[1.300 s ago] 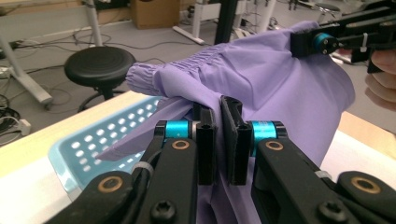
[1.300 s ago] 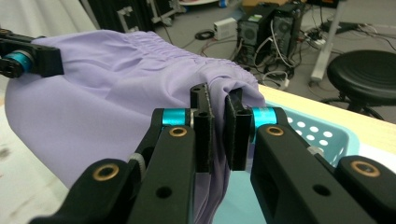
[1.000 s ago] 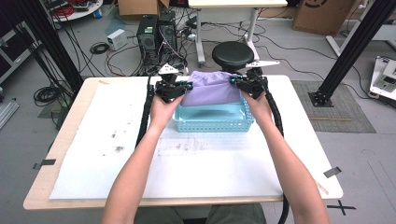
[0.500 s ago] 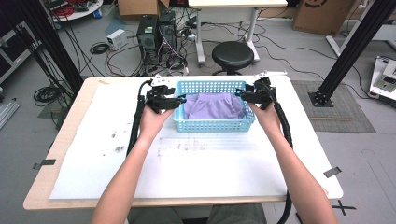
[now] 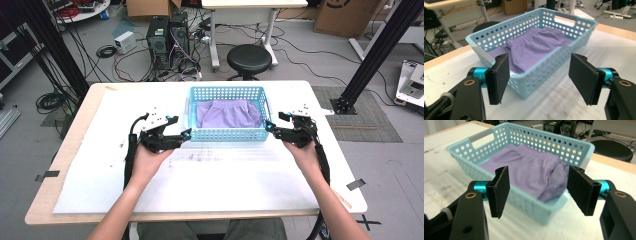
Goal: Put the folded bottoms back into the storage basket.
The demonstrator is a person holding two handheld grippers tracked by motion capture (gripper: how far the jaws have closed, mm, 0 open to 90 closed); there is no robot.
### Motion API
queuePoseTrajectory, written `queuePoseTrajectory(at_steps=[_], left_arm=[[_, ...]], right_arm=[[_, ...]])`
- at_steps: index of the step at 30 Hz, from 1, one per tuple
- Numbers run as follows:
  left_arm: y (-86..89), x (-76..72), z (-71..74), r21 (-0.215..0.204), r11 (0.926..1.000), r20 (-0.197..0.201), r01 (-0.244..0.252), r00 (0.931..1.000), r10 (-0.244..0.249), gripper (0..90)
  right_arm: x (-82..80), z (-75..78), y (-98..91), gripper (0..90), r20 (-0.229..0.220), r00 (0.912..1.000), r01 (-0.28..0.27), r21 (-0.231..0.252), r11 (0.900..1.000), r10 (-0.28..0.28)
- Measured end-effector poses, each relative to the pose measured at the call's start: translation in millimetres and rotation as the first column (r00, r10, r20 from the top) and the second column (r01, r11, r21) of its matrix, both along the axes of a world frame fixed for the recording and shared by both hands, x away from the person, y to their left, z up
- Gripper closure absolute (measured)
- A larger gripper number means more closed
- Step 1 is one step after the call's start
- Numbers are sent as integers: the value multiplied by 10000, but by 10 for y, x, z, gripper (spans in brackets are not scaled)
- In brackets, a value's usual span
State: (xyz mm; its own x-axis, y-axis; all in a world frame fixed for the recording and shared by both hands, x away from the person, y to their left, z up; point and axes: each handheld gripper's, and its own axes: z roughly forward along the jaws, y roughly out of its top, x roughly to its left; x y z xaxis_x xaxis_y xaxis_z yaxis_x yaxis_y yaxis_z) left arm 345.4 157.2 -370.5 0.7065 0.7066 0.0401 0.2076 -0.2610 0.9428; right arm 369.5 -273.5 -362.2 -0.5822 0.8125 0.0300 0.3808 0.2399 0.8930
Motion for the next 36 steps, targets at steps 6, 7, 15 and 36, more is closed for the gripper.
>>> queuePoseTrajectory(at_steps=[6, 7, 15, 36], left_arm=[[10, -251, -163, 212, 9996, -2, 180, 9998, -180, 310], [15, -283, -185, 282, 9995, 18, 140, 9999, -140, 310], [104, -437, -361, 166, 9998, 246, 93, 9997, -97, 310], [114, -457, -579, 422, 9990, 94, 162, 9998, -166, 298]], right_arm=[[-261, -179, -101, 339, -26, 10000, -3, 231, 9997, 3], [-302, -206, -114, 329, -37, 10000, 23, 319, 9995, -21], [-555, -421, -203, 309, 198, 9996, 184, 496, 9986, -194], [-655, -627, -160, 272, 366, 9992, 175, -354, 9992, -163]])
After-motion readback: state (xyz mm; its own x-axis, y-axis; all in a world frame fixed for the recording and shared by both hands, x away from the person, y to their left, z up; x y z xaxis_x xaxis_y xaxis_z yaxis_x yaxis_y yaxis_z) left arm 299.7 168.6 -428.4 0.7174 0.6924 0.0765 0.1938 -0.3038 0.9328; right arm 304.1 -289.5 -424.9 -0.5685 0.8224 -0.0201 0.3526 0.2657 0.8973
